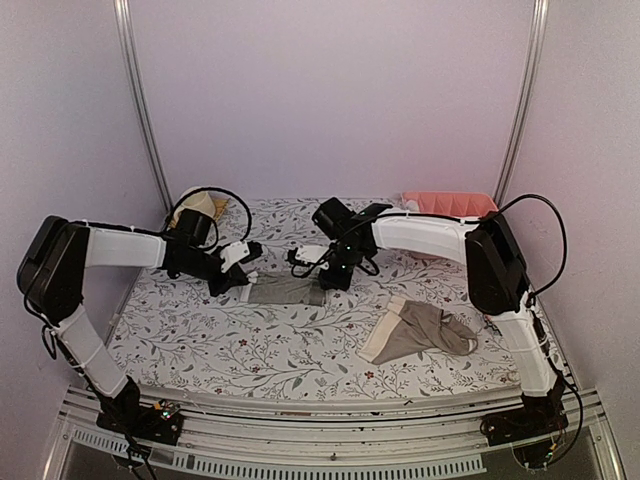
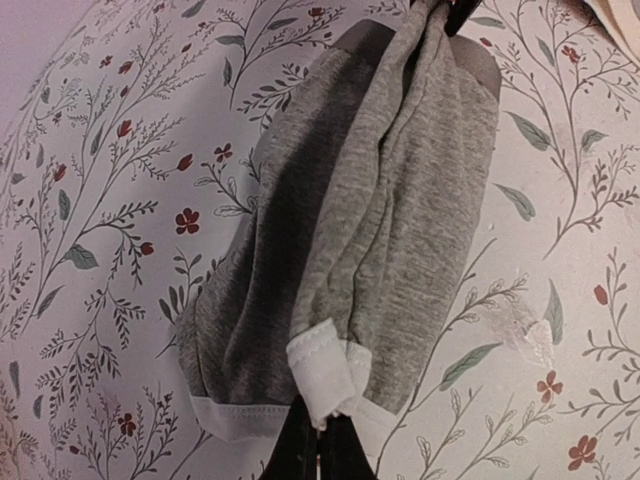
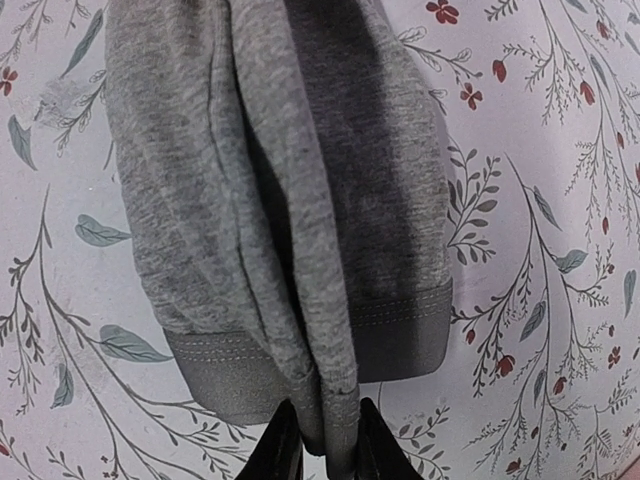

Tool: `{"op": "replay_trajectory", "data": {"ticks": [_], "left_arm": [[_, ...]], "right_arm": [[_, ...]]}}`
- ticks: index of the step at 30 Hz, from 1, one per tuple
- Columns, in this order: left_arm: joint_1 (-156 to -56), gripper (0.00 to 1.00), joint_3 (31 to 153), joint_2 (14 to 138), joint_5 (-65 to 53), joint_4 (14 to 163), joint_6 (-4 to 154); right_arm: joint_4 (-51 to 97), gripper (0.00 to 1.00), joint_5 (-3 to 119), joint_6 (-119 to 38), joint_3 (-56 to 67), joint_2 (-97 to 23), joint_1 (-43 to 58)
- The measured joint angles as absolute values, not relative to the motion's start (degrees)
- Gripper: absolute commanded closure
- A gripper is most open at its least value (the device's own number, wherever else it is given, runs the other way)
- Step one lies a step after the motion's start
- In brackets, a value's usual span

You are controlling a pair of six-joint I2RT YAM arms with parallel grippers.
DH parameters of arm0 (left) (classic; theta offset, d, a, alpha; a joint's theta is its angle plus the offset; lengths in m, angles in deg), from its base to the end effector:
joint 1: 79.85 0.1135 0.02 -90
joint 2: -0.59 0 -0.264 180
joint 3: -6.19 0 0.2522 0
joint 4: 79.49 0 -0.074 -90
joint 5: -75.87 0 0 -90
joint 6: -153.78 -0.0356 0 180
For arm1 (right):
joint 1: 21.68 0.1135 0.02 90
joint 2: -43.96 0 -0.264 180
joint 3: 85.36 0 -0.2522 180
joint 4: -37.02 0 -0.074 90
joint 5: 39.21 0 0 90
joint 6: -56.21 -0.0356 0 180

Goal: Roll the underwear
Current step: Fold the underwear at the center of the board.

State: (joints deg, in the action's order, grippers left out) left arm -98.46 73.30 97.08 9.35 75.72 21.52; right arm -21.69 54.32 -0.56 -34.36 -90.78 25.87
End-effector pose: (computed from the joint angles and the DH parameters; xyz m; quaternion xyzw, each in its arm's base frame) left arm 0.3101 -0.1194 0.1656 0.5259 0.7715 -0.1278 0.3345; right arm 0.3386 0.3734 0.1770 -0.6368 0.7380 0.0574 0.2156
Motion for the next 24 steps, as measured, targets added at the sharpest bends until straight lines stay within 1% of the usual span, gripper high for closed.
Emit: {"op": "replay_trajectory", "data": {"ticks": [14, 24], "left_arm": [[-98.4, 1.00, 74.2, 100.2, 5.3, 78.0, 23.6], [-98.3, 1.00, 75.4, 101.9, 1.8, 79.9, 26.0]], "right_arm": [[-18.5, 0.82, 52.9, -0.5, -35.5, -92.6, 25.7], [-16.2, 0.89, 50.2, -1.0, -37.2, -94.0, 25.6]]}}
